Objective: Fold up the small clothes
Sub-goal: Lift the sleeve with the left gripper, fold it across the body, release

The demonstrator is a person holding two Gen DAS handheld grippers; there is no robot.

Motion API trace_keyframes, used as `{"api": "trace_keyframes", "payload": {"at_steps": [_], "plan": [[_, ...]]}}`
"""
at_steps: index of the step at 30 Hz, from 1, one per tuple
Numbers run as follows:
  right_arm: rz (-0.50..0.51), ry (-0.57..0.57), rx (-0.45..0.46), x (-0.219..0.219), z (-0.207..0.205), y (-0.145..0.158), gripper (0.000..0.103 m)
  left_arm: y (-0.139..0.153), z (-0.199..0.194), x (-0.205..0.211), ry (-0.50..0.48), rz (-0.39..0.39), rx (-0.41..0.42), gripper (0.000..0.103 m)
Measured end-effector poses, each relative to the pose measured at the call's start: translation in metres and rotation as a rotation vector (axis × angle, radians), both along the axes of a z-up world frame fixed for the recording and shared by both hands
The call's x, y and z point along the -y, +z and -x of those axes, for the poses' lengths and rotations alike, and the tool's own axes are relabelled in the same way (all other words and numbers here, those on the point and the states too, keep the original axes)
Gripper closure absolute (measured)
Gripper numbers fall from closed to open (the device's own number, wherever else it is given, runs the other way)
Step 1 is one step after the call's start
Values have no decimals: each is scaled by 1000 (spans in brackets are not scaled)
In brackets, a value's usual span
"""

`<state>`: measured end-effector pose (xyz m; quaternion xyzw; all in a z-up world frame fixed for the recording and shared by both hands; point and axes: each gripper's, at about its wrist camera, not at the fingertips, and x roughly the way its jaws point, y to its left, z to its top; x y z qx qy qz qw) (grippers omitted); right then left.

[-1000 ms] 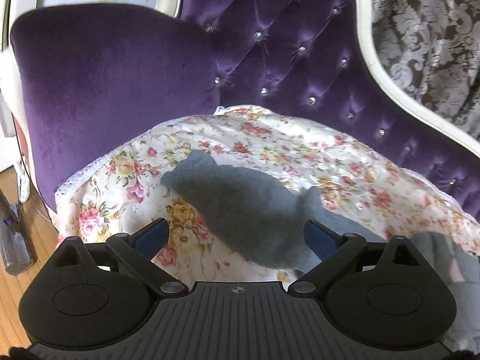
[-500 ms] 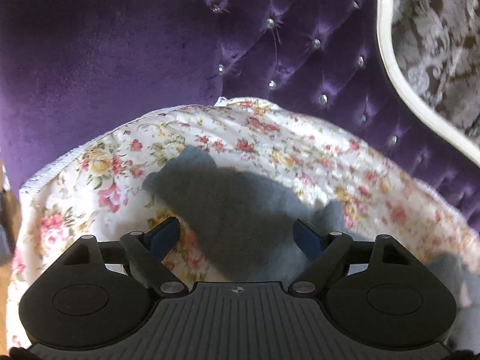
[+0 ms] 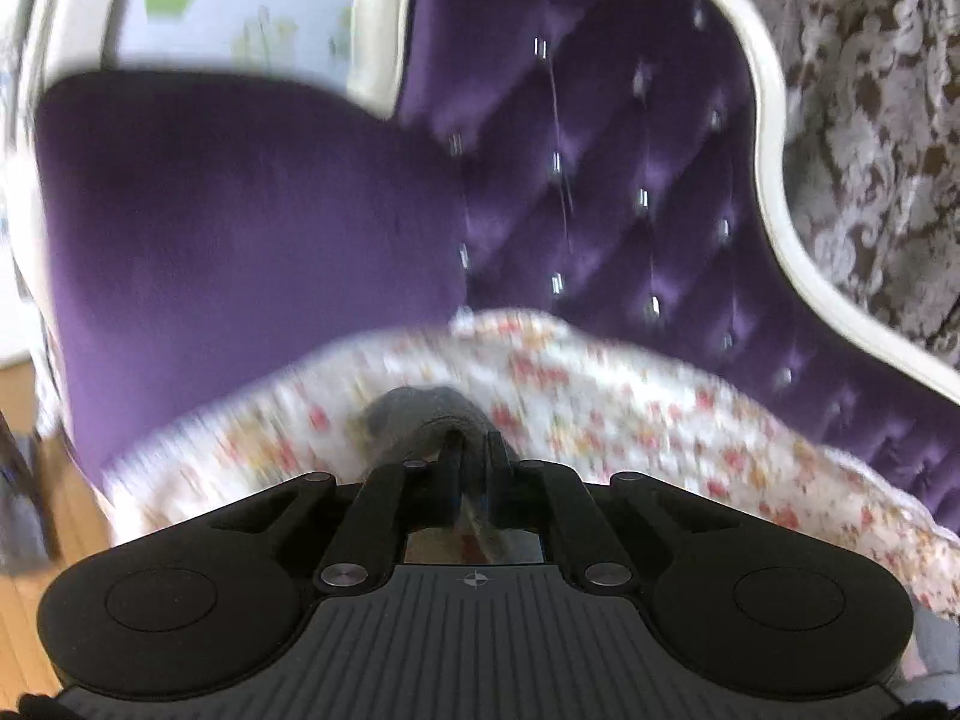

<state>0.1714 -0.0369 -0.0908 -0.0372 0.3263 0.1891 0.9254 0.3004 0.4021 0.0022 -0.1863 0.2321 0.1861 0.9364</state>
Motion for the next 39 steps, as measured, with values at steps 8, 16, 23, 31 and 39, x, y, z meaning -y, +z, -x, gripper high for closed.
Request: {"api": "trace_keyframes", "payload": {"at_steps": [8, 16, 23, 31, 39], "plan": [[-18, 3, -1, 2, 1, 0, 0, 72, 18, 20, -64, -133, 79, 97], [-69, 9, -2, 9, 1, 1, 0, 143, 22, 103, -268, -228, 218, 97], [-135, 14, -5, 17, 0, 1, 0, 177, 15, 211, -525, -232, 329, 96], [-180, 18, -7, 22, 0, 1, 0, 142, -11, 342, -789, -131, 307, 96], [-226, 18, -12, 28, -1, 1, 0, 53, -34, 428, -972, -50, 95, 82]]}}
